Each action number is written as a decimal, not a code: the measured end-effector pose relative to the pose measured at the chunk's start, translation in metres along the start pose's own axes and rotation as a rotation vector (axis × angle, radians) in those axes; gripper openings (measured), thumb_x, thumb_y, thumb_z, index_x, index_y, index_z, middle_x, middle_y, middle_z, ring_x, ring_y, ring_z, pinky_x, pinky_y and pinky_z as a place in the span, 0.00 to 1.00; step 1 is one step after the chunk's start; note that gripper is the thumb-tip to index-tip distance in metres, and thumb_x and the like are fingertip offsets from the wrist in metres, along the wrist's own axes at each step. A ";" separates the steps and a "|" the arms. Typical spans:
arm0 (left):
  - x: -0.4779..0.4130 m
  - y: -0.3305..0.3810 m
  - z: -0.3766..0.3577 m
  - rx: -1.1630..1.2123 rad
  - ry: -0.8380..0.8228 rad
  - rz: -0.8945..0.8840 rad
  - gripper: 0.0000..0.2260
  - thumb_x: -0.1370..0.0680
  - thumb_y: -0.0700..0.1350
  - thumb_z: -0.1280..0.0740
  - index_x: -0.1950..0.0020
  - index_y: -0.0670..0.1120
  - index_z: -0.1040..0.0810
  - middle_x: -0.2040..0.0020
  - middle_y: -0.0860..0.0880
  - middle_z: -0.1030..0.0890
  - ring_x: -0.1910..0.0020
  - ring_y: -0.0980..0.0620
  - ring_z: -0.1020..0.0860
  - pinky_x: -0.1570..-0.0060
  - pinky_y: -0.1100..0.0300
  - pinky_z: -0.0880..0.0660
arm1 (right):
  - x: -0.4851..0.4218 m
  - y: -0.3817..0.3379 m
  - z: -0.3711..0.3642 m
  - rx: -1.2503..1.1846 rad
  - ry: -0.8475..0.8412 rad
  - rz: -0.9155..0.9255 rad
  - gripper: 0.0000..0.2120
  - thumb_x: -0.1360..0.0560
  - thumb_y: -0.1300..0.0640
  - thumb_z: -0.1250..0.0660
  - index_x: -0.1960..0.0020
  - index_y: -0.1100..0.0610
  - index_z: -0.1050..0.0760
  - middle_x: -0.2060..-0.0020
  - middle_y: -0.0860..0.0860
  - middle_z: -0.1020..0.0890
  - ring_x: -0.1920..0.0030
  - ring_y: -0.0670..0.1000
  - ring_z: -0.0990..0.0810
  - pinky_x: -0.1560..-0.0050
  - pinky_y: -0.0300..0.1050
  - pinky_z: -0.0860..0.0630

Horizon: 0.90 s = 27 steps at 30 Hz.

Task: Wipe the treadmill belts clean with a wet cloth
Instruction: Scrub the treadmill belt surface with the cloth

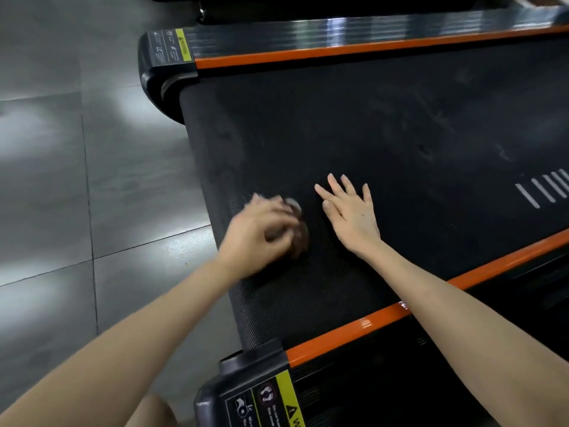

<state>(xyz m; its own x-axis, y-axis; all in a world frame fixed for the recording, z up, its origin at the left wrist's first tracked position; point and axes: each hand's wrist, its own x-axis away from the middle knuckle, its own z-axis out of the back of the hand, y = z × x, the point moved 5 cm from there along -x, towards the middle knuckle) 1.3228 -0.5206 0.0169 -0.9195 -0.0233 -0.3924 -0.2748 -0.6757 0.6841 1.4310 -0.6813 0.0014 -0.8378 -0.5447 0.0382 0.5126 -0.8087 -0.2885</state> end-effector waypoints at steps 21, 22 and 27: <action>-0.164 -0.168 0.074 -0.269 0.381 0.384 0.10 0.23 0.45 0.33 0.45 0.45 0.18 0.44 0.46 0.22 0.41 0.45 0.28 0.30 0.44 0.50 | -0.121 -0.042 -0.009 0.148 0.017 0.323 0.28 0.22 0.39 0.61 0.25 0.44 0.40 0.24 0.51 0.41 0.23 0.53 0.47 0.25 0.59 0.55; -0.175 -0.176 0.079 -0.264 0.385 0.391 0.10 0.23 0.46 0.33 0.45 0.45 0.18 0.43 0.46 0.23 0.40 0.46 0.28 0.30 0.43 0.51 | -0.121 -0.041 -0.009 0.138 0.051 0.335 0.27 0.21 0.40 0.58 0.26 0.44 0.39 0.25 0.51 0.39 0.24 0.54 0.45 0.25 0.60 0.52; -0.210 -0.199 0.096 -0.408 0.380 0.455 0.12 0.23 0.52 0.35 0.45 0.49 0.18 0.41 0.44 0.27 0.40 0.43 0.31 0.33 0.41 0.40 | -0.123 -0.041 -0.011 0.139 0.094 0.341 0.25 0.20 0.41 0.56 0.27 0.45 0.37 0.26 0.52 0.36 0.25 0.56 0.41 0.26 0.62 0.49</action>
<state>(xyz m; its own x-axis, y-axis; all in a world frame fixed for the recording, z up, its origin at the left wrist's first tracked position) 1.5438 -0.3103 0.0219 -0.7361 -0.5727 -0.3608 0.3077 -0.7579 0.5753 1.5112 -0.5786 -0.0016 -0.6247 -0.7704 -0.1271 0.7803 -0.6103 -0.1363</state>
